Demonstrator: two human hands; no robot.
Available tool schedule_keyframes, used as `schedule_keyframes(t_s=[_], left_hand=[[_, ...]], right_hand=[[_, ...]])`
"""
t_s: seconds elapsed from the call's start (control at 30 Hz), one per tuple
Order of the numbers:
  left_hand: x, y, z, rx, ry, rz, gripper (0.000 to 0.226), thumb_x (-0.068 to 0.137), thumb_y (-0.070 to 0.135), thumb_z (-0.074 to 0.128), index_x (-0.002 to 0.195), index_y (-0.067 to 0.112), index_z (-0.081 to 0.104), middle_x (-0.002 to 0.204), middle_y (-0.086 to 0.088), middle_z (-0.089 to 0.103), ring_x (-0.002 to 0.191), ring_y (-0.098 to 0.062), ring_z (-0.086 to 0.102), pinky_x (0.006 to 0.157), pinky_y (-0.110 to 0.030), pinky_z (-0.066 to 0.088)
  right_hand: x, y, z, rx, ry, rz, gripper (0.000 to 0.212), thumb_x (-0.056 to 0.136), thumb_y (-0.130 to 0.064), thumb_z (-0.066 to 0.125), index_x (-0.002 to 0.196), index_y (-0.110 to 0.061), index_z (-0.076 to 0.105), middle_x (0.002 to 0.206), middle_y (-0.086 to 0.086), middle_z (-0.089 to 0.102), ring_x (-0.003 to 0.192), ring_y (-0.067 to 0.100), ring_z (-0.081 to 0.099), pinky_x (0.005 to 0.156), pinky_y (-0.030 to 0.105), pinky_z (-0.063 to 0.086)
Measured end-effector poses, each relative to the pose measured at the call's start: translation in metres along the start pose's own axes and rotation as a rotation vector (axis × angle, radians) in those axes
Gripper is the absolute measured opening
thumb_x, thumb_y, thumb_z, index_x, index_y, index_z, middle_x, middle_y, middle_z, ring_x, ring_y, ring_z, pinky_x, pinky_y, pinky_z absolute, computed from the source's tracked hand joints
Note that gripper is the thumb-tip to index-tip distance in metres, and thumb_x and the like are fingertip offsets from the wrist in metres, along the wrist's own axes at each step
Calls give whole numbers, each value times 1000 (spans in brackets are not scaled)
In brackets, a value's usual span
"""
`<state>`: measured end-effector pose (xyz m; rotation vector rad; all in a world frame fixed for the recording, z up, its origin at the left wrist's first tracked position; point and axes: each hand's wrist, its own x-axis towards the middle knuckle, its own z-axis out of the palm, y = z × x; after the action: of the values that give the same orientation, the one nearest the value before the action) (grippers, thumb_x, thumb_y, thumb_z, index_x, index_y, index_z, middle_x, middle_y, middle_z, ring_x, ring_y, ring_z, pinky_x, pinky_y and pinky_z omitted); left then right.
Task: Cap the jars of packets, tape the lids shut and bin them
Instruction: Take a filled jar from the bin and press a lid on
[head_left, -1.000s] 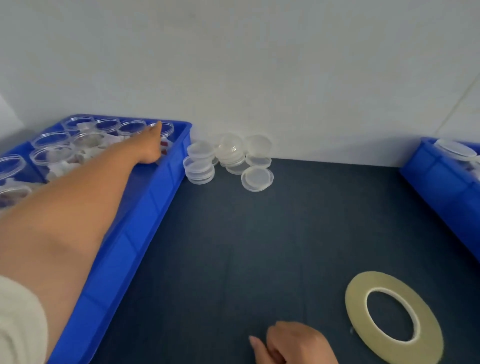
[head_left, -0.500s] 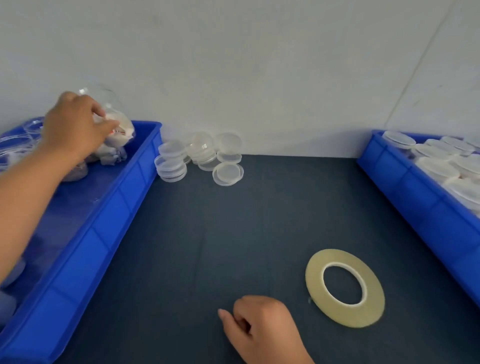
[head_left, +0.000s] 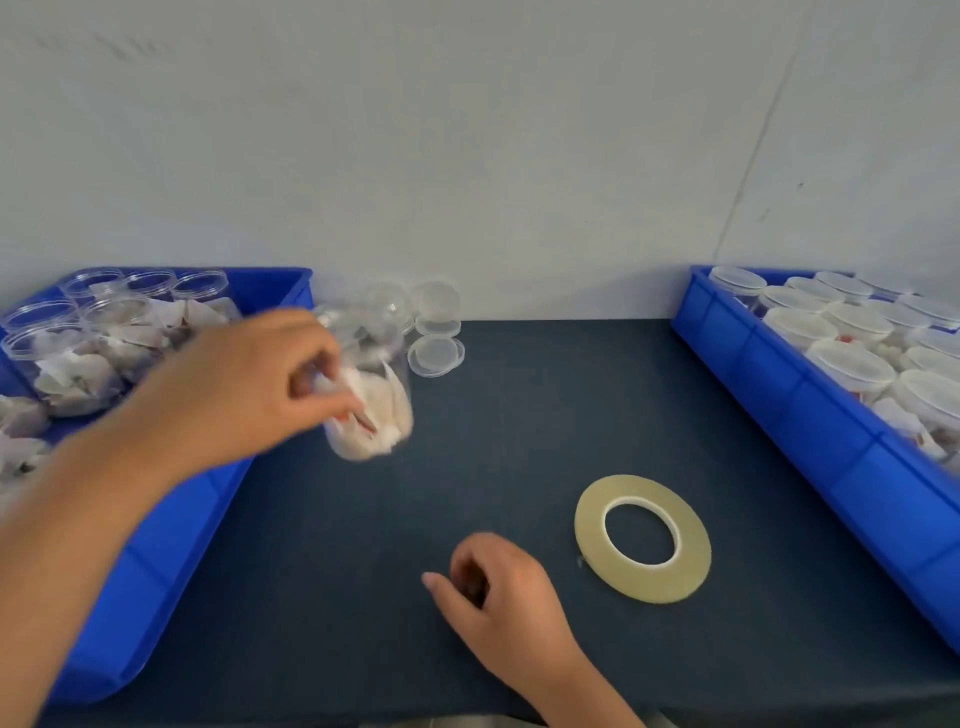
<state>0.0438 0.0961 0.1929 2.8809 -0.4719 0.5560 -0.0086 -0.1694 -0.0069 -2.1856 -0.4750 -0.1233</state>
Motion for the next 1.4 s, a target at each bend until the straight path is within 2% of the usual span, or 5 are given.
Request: schedule_keyframes(t_s=[0.17, 0.37, 0.53, 0.93, 1.4], left_hand=[[-37, 57, 55, -218, -183, 97, 33, 82, 64, 77, 88, 38, 57, 109, 25, 54, 84, 3, 67, 73, -29, 57], [-42, 72, 103, -481, -151, 161, 37, 86, 66, 72, 113, 44, 61, 147, 28, 42, 86, -3, 68, 76, -23, 58], [25, 39, 141, -702, 74, -369, 16, 99, 51, 63, 110, 39, 67, 109, 20, 71, 78, -6, 71, 76, -33, 54], [167, -40, 250, -198, -171, -552, 116, 70, 83, 74, 157, 22, 28, 148, -7, 55, 134, -37, 57, 94, -48, 54], [94, -14, 179, -958, -24, -579, 64, 64, 68, 82, 119, 41, 64, 113, 13, 75, 103, -5, 73, 91, -36, 61]], right_hand=[[-1, 0, -6, 263, 77, 109, 119, 66, -78, 84, 161, -37, 26, 158, -30, 35, 147, -8, 36, 115, 12, 34], [2, 7, -4, 365, 228, 156, 88, 68, -50, 93, 129, -68, 32, 127, -27, 64, 113, 4, 69, 87, 20, 57], [3, 11, 1, 310, 212, 159, 91, 62, -52, 93, 129, -60, 33, 133, -36, 50, 125, -4, 57, 93, 10, 49], [6, 12, 4, 210, 148, 184, 99, 56, -63, 91, 130, -65, 27, 141, -36, 45, 126, -6, 55, 97, 11, 47], [8, 8, -1, 194, 123, 159, 91, 58, -64, 91, 128, -59, 33, 137, -36, 50, 124, -6, 56, 92, 13, 49]])
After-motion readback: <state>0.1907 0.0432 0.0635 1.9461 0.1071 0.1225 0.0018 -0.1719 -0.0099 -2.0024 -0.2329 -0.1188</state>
